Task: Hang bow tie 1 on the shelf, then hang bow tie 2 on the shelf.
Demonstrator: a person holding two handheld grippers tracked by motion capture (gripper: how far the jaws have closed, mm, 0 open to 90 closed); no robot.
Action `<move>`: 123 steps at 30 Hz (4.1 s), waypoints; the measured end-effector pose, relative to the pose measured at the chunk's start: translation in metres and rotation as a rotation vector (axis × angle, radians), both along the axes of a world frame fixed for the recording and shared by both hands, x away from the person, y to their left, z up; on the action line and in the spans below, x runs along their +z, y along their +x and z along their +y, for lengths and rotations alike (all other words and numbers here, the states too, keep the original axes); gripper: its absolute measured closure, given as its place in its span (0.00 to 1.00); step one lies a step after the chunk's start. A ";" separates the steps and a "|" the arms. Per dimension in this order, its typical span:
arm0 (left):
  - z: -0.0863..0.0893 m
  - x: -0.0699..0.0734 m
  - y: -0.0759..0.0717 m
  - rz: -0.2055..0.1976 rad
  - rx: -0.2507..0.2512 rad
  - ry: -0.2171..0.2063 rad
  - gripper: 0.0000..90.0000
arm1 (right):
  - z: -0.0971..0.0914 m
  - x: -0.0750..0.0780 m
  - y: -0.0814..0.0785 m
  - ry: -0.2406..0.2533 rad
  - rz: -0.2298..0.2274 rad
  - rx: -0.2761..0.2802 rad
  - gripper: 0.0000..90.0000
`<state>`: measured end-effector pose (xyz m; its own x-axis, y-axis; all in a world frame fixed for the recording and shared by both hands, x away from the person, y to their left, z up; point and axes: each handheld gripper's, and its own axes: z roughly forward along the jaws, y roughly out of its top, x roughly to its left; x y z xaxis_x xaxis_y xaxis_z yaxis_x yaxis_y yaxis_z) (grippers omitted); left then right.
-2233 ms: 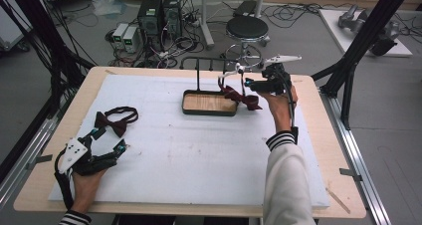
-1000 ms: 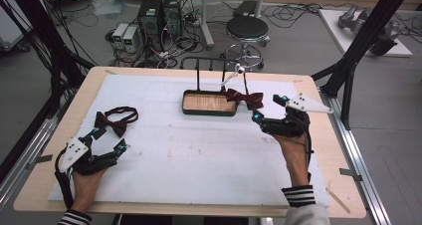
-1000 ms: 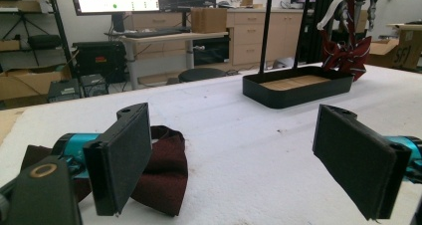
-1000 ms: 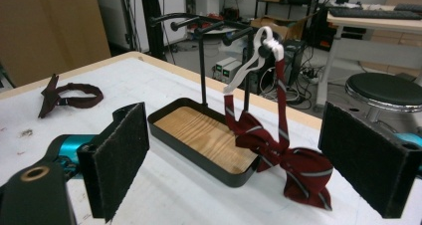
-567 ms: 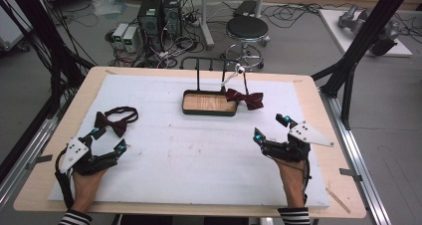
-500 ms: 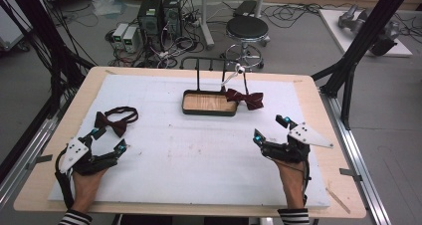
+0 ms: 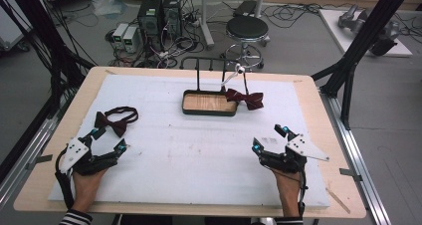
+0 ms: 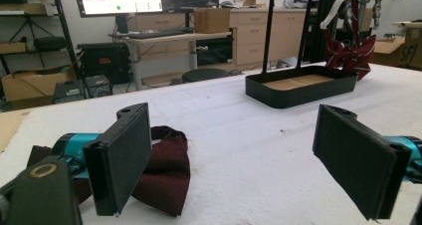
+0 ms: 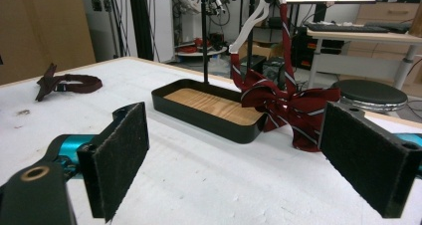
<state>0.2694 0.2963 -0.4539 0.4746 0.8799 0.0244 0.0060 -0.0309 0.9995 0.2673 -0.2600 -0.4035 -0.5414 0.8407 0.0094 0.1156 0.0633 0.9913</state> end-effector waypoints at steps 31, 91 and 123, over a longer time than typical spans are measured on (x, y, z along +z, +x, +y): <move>0.020 0.049 0.021 0.125 -0.070 0.120 0.13 | -0.002 -0.013 0.000 -0.026 0.035 -0.012 0.13; 0.043 0.058 0.122 0.489 -0.344 0.587 0.14 | -0.010 -0.046 -0.011 -0.020 0.078 0.028 0.13; 0.043 0.031 0.138 0.620 -0.385 0.694 0.38 | -0.011 -0.046 -0.010 -0.009 0.083 0.025 0.13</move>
